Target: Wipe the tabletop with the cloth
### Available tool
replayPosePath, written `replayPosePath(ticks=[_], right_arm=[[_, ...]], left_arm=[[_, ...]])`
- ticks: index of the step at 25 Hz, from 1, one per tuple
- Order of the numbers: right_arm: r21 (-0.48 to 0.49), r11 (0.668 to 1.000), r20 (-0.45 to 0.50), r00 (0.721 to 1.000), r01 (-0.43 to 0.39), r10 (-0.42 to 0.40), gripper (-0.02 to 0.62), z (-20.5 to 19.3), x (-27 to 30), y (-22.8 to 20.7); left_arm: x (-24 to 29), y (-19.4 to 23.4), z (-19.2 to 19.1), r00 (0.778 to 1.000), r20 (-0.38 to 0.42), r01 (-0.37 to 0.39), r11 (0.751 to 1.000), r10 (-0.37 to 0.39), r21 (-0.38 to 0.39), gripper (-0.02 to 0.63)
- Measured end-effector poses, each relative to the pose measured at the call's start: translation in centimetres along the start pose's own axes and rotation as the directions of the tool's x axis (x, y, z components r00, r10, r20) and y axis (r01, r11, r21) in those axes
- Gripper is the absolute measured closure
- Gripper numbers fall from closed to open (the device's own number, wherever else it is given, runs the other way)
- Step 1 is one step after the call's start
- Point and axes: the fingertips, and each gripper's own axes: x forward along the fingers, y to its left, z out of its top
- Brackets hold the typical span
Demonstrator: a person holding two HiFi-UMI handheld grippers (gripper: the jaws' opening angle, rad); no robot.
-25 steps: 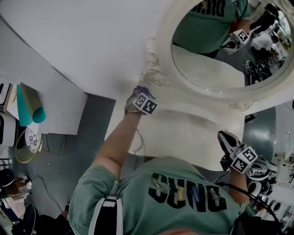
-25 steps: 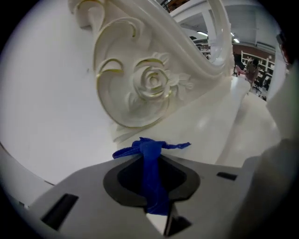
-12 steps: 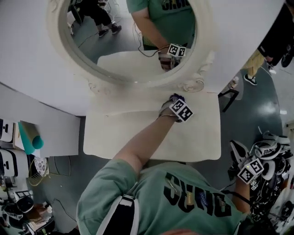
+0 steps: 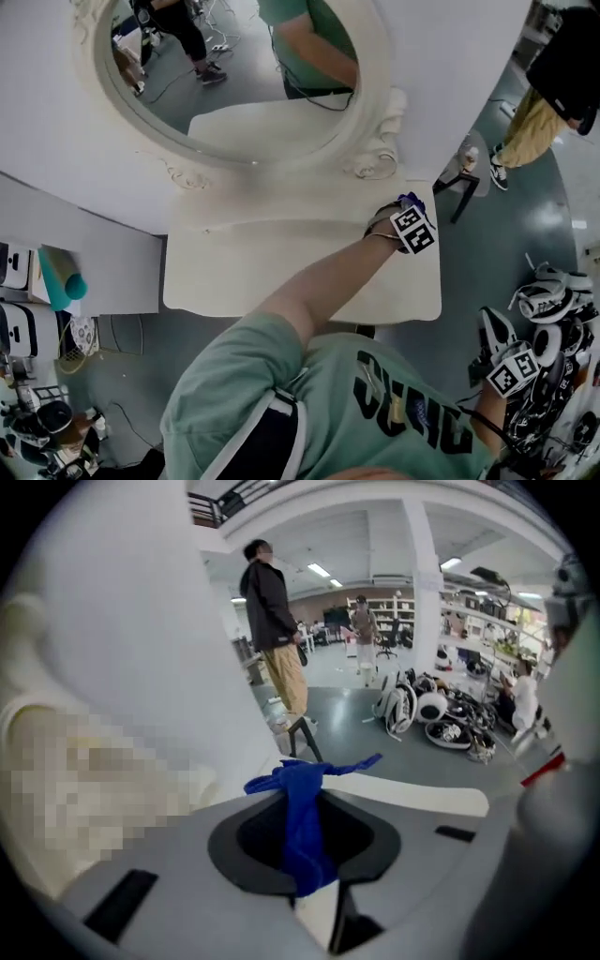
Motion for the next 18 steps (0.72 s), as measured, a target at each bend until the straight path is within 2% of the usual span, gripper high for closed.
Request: replayPosePath(ticks=[2, 3, 5, 7, 9, 11, 12, 14, 15, 18], right_arm=[[-0.036, 0.998, -0.011, 0.998, -0.058, 0.057, 0.583, 0.9, 3.4, 3.0], [-0.059, 0.994, -0.023, 0.995, -0.096, 0.095, 0.583, 1.2, 5.6, 5.0], [-0.108, 0.978, -0.050, 0.983, -0.180, 0.176, 0.583, 1.7, 10.5, 9.8], [-0.145, 0.956, -0.075, 0.966, -0.256, 0.247, 0.583, 2.0, 15.5, 15.4], [-0.179, 0.929, -0.103, 0.945, -0.324, 0.309, 0.583, 2.1, 20.0, 21.2], [-0.210, 0.900, -0.146, 0.923, -0.381, 0.357, 0.583, 2.1, 23.5, 26.4], [-0.222, 0.887, -0.169, 0.912, -0.405, 0.374, 0.583, 2.0, 24.9, 28.6], [-0.243, 0.863, -0.210, 0.892, -0.443, 0.399, 0.583, 1.4, 27.2, 32.4], [-0.253, 0.854, -0.226, 0.886, -0.455, 0.405, 0.583, 1.0, 28.1, 33.8], [-0.271, 0.847, -0.256, 0.882, -0.458, 0.395, 0.583, 0.4, 29.2, 36.4]], left_arm=[[-4.4, 4.3, -3.8, 0.997, 0.051, -0.048, 0.994, 0.053, -0.096, 0.523], [-7.0, 7.2, -6.9, 0.993, 0.061, -0.086, 0.984, 0.096, -0.153, 0.523], [-13.2, 13.6, -15.8, 0.978, 0.036, -0.188, 0.944, 0.205, -0.271, 0.523], [-20.3, 19.6, -27.3, 0.946, -0.059, -0.319, 0.877, 0.320, -0.360, 0.523], [-27.1, 24.2, -39.2, 0.899, -0.179, -0.438, 0.798, 0.400, -0.414, 0.523], [-32.7, 27.1, -49.0, 0.846, -0.286, -0.533, 0.725, 0.450, -0.436, 0.523], [-34.6, 28.0, -52.7, 0.826, -0.324, -0.562, 0.700, 0.461, -0.440, 0.523], [-36.5, 29.0, -57.8, 0.806, -0.366, -0.590, 0.679, 0.465, -0.437, 0.523], [-36.5, 29.2, -59.2, 0.806, -0.371, -0.589, 0.678, 0.461, -0.439, 0.523], [-34.6, 28.6, -60.7, 0.838, -0.351, -0.544, 0.701, 0.419, -0.461, 0.523]])
